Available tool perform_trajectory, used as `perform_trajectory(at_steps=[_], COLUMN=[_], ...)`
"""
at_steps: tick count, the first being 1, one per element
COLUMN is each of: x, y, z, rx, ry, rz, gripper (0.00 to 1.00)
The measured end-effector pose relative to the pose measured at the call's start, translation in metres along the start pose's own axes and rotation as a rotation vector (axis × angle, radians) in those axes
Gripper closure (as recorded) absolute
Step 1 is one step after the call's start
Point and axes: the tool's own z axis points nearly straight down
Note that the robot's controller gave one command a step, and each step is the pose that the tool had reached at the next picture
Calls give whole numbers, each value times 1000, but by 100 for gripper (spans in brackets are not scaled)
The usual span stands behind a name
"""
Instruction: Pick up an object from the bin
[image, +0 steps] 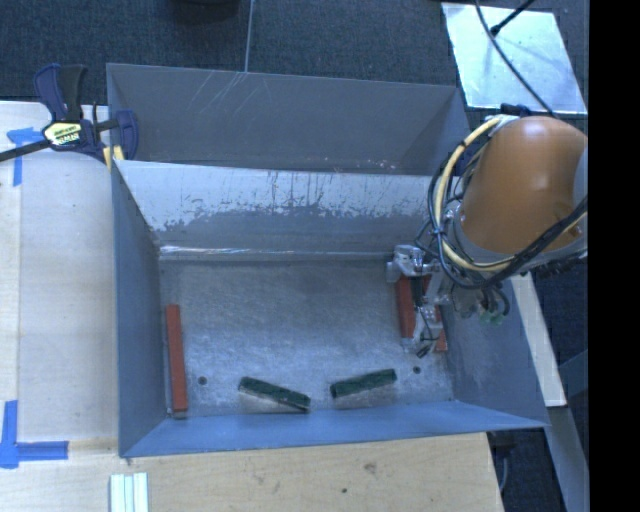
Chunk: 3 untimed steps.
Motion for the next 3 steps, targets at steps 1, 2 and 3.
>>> perform_trajectory(at_steps=[1,2,3], x=[29,27,25], y=[-3,-7,11], z=[104,50,135], rx=[-1,0,-3], ry=[11,-4,5], rz=[17,-268,-486], gripper=[0,0,0])
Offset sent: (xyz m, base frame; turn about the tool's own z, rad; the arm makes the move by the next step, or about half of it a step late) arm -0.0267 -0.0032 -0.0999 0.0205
